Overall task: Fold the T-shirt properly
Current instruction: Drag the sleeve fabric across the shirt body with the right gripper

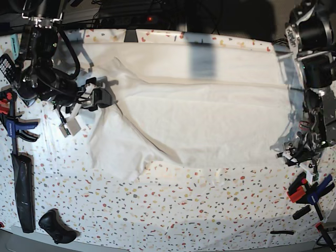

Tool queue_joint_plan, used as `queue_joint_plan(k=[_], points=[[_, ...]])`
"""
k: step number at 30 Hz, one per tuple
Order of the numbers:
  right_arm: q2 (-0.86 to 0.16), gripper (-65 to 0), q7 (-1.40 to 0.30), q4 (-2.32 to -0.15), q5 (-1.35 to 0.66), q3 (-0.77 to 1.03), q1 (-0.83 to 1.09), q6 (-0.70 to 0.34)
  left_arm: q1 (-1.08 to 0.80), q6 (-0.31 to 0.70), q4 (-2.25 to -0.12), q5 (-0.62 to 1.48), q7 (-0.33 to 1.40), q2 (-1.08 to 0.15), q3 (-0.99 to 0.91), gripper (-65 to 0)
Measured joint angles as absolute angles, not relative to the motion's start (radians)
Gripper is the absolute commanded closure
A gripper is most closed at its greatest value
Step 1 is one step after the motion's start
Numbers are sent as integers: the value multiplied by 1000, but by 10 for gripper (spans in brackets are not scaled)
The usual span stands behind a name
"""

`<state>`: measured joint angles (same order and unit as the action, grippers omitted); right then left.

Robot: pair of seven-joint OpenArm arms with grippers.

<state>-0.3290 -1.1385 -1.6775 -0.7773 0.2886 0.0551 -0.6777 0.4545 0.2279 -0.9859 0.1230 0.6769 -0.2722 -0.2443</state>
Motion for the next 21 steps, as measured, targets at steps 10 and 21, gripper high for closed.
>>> queue_joint_plan(k=[10, 21], points=[[-328, -242, -1139, -1678, -763, 462, 55, -678, 591, 246, -673, 58, 570, -269, -244, -316], [-331, -242, -1114, -1678, -769, 599, 56, -678, 643, 253, -556, 25, 533, -268, -244, -291]])
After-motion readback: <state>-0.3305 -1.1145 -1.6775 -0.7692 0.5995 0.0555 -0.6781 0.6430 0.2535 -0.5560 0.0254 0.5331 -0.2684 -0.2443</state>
